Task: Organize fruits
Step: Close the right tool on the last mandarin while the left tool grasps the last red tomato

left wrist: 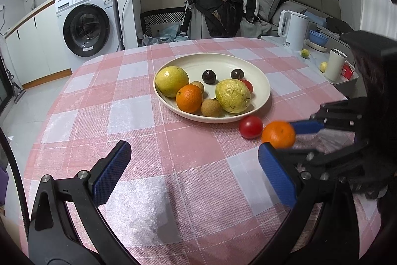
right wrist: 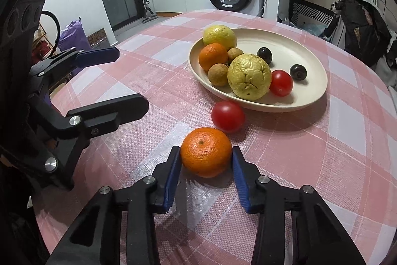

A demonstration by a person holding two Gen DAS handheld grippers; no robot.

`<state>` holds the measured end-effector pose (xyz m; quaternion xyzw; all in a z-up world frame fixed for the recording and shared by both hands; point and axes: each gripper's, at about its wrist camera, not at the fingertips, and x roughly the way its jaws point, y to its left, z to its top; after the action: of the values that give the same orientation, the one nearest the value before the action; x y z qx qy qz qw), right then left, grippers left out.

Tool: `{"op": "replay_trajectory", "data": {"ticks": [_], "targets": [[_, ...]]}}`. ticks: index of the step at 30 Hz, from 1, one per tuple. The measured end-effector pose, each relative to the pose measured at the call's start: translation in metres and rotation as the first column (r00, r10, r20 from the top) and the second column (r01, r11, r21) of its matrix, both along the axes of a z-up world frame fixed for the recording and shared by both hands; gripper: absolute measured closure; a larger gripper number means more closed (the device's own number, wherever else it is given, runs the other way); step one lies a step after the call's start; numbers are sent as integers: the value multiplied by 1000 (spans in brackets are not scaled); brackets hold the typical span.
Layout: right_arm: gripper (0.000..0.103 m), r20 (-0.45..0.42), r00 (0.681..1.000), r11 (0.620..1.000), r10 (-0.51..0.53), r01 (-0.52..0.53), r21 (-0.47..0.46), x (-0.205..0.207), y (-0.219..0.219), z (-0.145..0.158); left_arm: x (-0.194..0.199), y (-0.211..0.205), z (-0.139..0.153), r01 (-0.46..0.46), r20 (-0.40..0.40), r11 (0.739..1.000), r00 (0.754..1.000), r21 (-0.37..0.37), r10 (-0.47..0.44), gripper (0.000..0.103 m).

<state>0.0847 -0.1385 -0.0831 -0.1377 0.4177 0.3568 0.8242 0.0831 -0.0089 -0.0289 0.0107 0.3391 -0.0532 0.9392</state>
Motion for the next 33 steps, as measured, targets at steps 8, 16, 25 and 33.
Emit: {"op": "replay_trajectory", "data": {"ticks": [8,16,25,33], "targets": [[62,38,998,998,-56,54,43,7,-19,15,9,-8,-11,9,-60,1000,998,-10,-10,1],[62,50,989,988,-138,134,72,19,-42,24,34,-19,-24,-7,-142,998,990,-58,-1,1],[62,51,984,981,-172,166,96,23,-58,32,53,-47,-34,20,-189,999,982,-26,-24,9],[62,46,982,979,-181,176,104,26,-61,32,69,-70,-41,67,-227,998,971,-20,-70,30]]}}
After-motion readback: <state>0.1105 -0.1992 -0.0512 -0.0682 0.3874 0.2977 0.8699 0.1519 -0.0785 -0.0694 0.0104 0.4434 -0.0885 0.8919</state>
